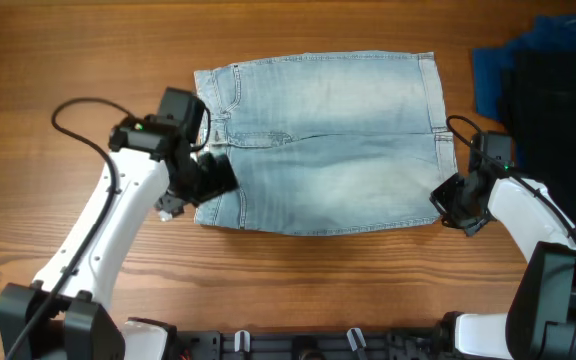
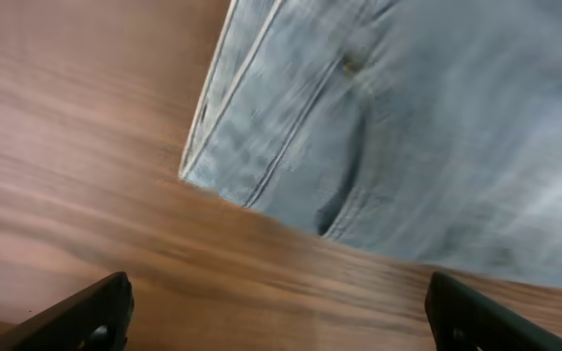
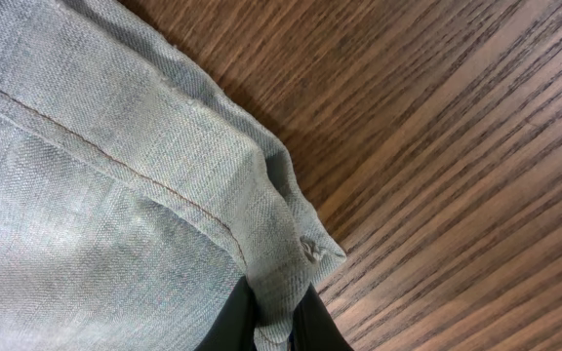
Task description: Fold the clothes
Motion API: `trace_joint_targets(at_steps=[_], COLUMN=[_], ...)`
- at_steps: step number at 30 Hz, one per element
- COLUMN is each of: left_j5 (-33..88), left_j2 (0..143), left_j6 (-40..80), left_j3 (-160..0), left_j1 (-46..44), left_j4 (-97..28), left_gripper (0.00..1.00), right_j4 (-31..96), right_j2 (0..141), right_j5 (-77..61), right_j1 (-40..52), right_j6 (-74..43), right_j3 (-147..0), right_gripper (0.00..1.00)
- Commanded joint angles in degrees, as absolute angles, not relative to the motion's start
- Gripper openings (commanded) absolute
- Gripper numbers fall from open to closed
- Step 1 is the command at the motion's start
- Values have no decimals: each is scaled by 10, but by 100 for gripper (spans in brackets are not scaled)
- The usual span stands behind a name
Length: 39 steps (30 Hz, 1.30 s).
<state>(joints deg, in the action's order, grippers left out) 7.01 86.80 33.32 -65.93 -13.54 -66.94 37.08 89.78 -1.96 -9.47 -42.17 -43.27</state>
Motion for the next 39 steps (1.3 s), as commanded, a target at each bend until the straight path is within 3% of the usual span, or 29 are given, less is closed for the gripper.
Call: trace_joint_targets(at_steps=[1,3,9,30,33,35,37,39], left_j5=[92,94,91,20,20,20,20,18], left_j2=[870,870,870,870,870,870,870,870], left_j6=[424,452,507,623,622,622,622,617], left_j3=[-589,-561,-524,-409,-400,-400,-400,-400], left_j1=[-137,-137,-137,-136,-136,-136,-136,-133], left_j4=[-633,-594,-540,-377,-368,-369,-368,-368], left_gripper=[77,70,60,65,55,38,6,4], right_j4=[369,367,366,365,365,365,365,370], right_j2=[925,925,925,925,925,925,925,925], right_j5=[-57,-56,-56,-57,-57,-56,-56,-33], right_j1=[-92,-92,-92,-92,-92,-92,-92,-93], right_j6=[-419,-419,-405,-390,-390,-390,-378,-368], right_j3=[-423,-423,-423,-423,-423,-423,-423,-423], right_gripper=[4,4,4,4,4,4,4,4])
